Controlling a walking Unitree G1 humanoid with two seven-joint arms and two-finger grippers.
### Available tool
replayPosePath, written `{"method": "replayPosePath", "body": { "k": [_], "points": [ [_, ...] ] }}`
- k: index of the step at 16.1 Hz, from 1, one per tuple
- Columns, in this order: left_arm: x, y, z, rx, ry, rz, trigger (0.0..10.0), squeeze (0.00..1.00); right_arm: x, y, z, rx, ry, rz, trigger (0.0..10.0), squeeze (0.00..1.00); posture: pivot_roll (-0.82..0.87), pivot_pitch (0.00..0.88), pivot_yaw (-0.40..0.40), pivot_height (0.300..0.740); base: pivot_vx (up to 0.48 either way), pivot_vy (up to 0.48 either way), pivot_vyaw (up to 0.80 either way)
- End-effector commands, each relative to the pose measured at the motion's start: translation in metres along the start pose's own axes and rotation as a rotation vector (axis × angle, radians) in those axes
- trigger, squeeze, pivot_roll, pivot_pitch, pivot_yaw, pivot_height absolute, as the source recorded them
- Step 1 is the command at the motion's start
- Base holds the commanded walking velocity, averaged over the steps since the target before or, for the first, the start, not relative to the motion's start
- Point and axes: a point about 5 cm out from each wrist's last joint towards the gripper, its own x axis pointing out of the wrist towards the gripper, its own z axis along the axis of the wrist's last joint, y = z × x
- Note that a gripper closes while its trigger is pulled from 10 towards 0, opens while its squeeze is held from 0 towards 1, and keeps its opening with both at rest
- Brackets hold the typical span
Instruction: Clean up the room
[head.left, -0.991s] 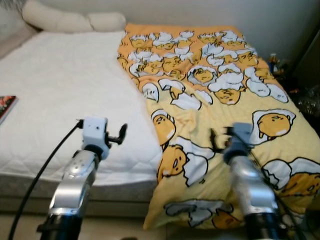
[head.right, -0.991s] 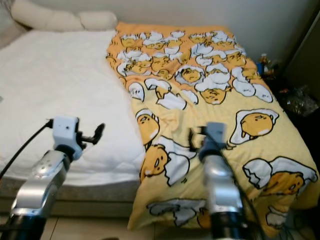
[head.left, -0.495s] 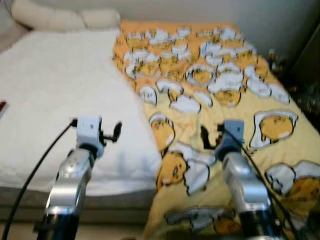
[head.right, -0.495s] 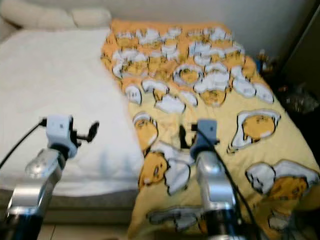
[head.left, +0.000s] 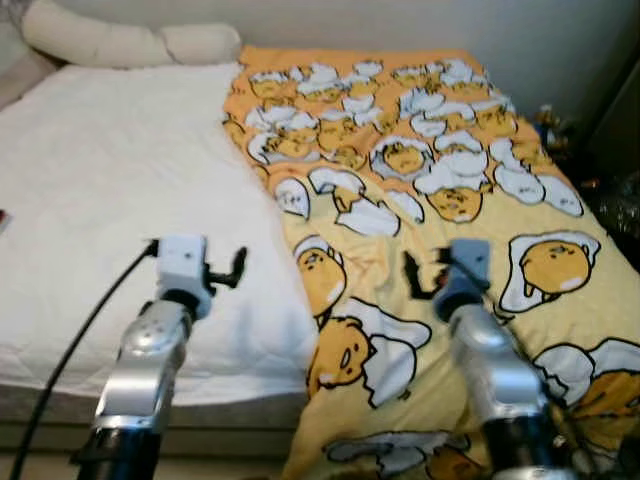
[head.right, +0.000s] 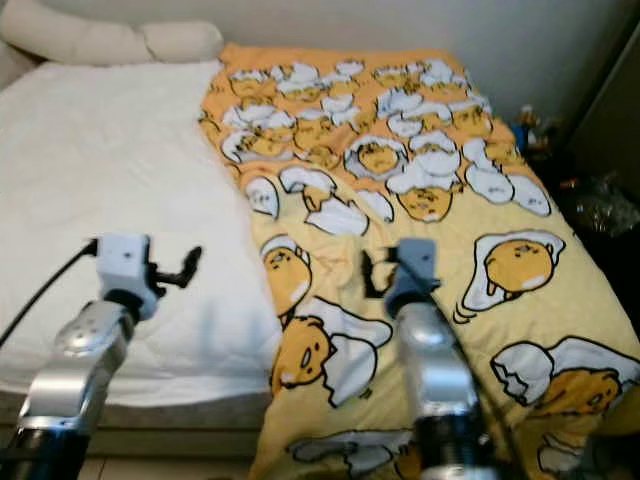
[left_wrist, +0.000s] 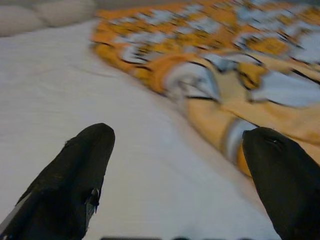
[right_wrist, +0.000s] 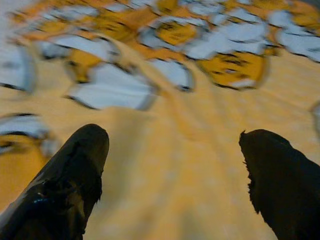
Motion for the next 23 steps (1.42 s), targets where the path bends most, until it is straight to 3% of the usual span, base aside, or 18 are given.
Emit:
{"method": "replayPosePath", "body": {
  "k": [1, 5, 10, 11, 16, 18, 19, 23],
  "points": [
    [-0.001, -0.001, -0.002, 0.044, 0.027, -0.036, 10.0, 0.00, 0.005, -0.005, 0.000, 0.013, 0.008, -0.011, 10.0, 1.00, 0.07, 0.000, 0.018, 0.740, 0.000, 0.000, 0.00],
    [-0.004, 0.001, -0.001, 0.088, 0.042, -0.128, 10.0, 0.00, 0.022, -0.022, 0.000, 0.014, 0.079, -0.031, 10.0, 1.00, 0.09, 0.000, 0.019, 0.740, 0.000, 0.000, 0.00],
    [-0.026, 0.001, 0.005, 0.182, 0.094, -0.414, 10.0, 0.00, 0.040, -0.054, -0.011, 0.069, 0.225, -0.103, 10.0, 1.00, 0.15, 0.000, 0.042, 0.740, 0.000, 0.000, 0.00],
    [-0.033, 0.002, 0.006, 0.206, 0.110, -0.475, 10.0, 0.00, 0.040, -0.059, -0.013, 0.063, 0.255, -0.119, 10.0, 0.00, 0.17, 0.000, 0.049, 0.740, 0.000, 0.000, 0.00],
    [-0.048, 0.007, 0.012, 0.234, 0.158, -0.543, 10.0, 0.00, 0.036, -0.070, -0.023, 0.117, 0.326, -0.159, 10.0, 0.00, 0.20, 0.000, 0.078, 0.740, 0.000, 0.000, 0.00],
    [-0.059, 0.006, 0.011, 0.233, 0.193, -0.580, 10.0, 0.00, 0.032, -0.073, -0.034, 0.164, 0.347, -0.168, 9.8, 0.00, 0.21, 0.042, 0.089, 0.740, 0.000, 0.000, 0.00],
    [-0.065, 0.003, 0.012, 0.226, 0.204, -0.606, 10.0, 0.00, 0.029, -0.075, -0.040, 0.152, 0.366, -0.175, 0.0, 0.00, 0.22, 0.062, 0.086, 0.740, 0.000, 0.000, 0.00],
    [-0.071, -0.002, 0.013, 0.215, 0.227, -0.659, 10.0, 0.00, 0.026, -0.075, -0.047, 0.147, 0.389, -0.181, 0.0, 0.00, 0.21, 0.070, 0.081, 0.740, 0.000, 0.000, 0.00]
  ]
}}
